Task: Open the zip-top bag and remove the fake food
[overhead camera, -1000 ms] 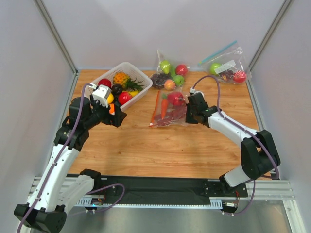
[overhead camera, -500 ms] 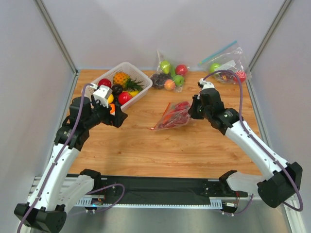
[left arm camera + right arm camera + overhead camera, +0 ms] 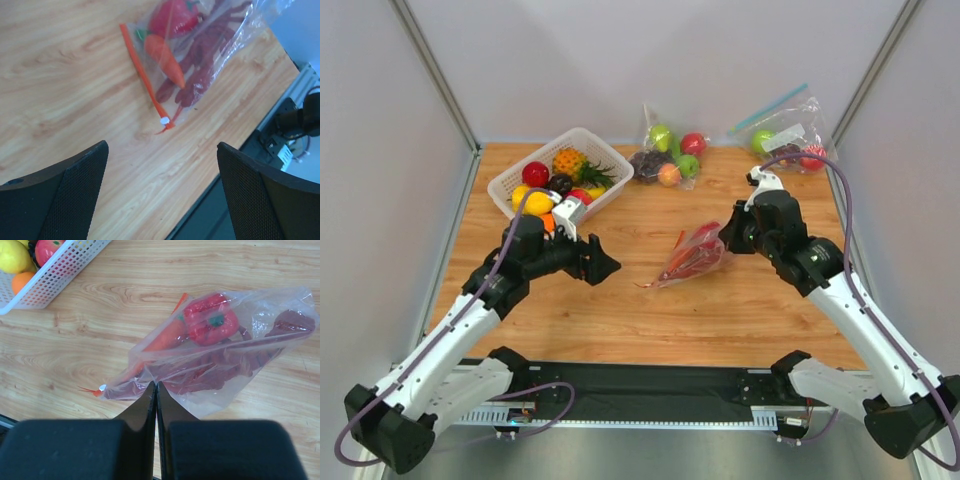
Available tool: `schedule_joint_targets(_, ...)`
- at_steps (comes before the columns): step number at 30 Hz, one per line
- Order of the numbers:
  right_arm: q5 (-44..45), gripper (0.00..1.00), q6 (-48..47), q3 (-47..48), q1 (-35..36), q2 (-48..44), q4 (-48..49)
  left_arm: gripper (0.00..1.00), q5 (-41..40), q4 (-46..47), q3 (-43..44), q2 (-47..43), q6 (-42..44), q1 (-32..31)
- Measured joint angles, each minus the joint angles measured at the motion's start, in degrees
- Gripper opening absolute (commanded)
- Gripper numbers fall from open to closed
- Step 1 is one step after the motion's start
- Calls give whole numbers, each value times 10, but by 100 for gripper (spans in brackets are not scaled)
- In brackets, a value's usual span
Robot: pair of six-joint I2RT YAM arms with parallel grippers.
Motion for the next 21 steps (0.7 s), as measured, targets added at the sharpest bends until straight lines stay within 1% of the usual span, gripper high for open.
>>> schedule_joint_targets(4, -3, 0, 0, -7, 0, -8, -2, 96, -10, 46, -54, 20, -37, -52)
schedule_joint_targets(8, -10, 0, 2, -15, 0, -12, -2, 96, -43, 71, -83, 37, -40, -115)
schedule_joint_targets(13, -24, 0, 7, -22, 0, -18, -2, 97, -89, 107, -82, 71, -35, -157)
schedule_joint_targets(17, -29, 0, 10, -23, 0, -23, -2, 97, -136, 114, -64, 133, -24, -183)
schedule_joint_targets(20, -30, 0, 11, -22, 0, -28, -2, 94, -167, 115, -44, 185, -15, -198)
schedule_joint_targets(21, -31, 0, 11, -22, 0, -30, -2, 92, -177, 116, -38, 201, -13, -202)
